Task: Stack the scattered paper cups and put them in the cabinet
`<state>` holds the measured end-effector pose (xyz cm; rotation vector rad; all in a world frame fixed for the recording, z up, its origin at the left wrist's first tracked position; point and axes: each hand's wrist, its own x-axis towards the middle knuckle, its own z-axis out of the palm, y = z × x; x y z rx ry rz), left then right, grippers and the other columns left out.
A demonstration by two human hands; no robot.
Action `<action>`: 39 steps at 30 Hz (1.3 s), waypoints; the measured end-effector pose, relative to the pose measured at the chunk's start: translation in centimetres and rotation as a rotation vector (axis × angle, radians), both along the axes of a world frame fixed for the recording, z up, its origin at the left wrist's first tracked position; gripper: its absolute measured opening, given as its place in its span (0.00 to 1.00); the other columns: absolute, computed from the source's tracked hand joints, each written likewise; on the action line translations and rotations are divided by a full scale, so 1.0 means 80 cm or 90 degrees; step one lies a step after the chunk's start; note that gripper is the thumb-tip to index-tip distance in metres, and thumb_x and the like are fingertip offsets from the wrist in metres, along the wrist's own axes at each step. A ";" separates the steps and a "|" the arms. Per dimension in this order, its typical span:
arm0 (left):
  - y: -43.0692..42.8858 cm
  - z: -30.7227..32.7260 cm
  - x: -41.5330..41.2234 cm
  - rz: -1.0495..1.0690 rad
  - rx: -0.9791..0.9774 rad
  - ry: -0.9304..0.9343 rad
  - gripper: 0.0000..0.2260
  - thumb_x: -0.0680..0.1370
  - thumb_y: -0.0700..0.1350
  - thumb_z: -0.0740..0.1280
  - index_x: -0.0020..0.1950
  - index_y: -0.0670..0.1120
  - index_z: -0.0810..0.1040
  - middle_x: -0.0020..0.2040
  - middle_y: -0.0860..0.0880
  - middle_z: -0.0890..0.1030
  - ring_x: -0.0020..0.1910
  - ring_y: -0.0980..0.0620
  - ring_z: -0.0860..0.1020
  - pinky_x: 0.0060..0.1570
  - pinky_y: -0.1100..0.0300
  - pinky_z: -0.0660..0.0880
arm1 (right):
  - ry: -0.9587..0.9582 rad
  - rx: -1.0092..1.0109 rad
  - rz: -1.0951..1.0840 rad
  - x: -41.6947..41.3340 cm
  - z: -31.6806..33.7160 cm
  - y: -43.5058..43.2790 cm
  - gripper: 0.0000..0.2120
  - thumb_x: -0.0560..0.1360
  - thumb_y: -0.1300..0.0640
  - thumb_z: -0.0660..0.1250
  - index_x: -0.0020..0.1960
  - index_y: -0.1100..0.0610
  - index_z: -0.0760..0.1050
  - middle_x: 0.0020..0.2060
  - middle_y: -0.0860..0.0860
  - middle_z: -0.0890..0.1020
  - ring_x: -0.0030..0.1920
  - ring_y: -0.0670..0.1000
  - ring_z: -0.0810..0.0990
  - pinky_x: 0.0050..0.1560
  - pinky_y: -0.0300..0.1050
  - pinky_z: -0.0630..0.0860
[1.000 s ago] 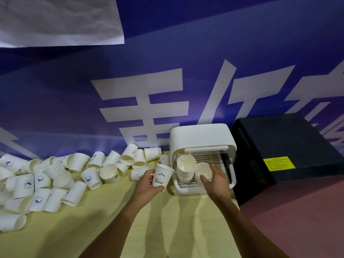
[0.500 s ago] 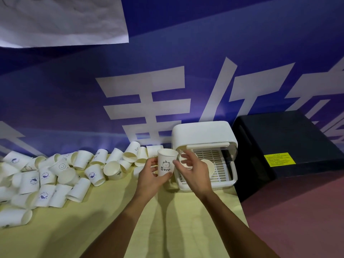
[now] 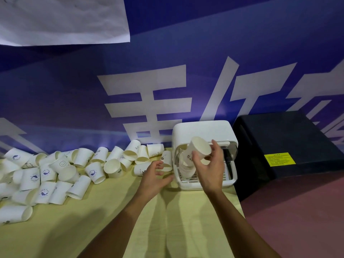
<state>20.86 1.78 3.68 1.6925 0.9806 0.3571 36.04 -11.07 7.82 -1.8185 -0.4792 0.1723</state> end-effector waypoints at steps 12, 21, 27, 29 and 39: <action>-0.002 -0.031 0.002 -0.006 -0.006 0.069 0.24 0.71 0.49 0.78 0.64 0.50 0.73 0.58 0.53 0.76 0.53 0.55 0.78 0.45 0.64 0.74 | -0.068 -0.155 -0.007 0.028 -0.065 -0.043 0.31 0.73 0.51 0.74 0.73 0.54 0.68 0.67 0.49 0.74 0.66 0.50 0.73 0.64 0.48 0.73; 0.002 -0.028 0.005 -0.004 -0.007 0.101 0.24 0.71 0.50 0.77 0.64 0.51 0.74 0.58 0.54 0.76 0.53 0.56 0.78 0.45 0.63 0.74 | -0.085 -0.344 0.060 0.045 -0.104 -0.038 0.34 0.71 0.50 0.74 0.74 0.58 0.67 0.67 0.57 0.73 0.67 0.59 0.70 0.66 0.59 0.71; 0.005 -0.019 0.010 -0.027 0.016 0.103 0.25 0.71 0.51 0.77 0.64 0.53 0.73 0.59 0.55 0.76 0.53 0.57 0.78 0.46 0.63 0.75 | -0.041 -0.462 0.156 0.057 -0.120 -0.034 0.41 0.73 0.42 0.71 0.79 0.56 0.57 0.78 0.55 0.62 0.76 0.61 0.58 0.75 0.59 0.60; 0.006 -0.014 0.011 -0.027 0.026 0.096 0.24 0.71 0.51 0.78 0.63 0.53 0.73 0.59 0.54 0.76 0.53 0.56 0.78 0.45 0.64 0.75 | -0.049 -0.424 0.137 0.055 -0.110 -0.034 0.38 0.75 0.45 0.70 0.79 0.56 0.59 0.78 0.55 0.63 0.76 0.60 0.59 0.75 0.58 0.60; -0.019 -0.019 -0.027 0.019 0.006 0.064 0.18 0.72 0.50 0.77 0.58 0.52 0.76 0.55 0.56 0.78 0.51 0.54 0.80 0.46 0.64 0.75 | -0.134 -0.142 0.203 -0.026 -0.050 -0.012 0.11 0.78 0.57 0.66 0.60 0.53 0.78 0.54 0.46 0.80 0.53 0.46 0.78 0.53 0.47 0.77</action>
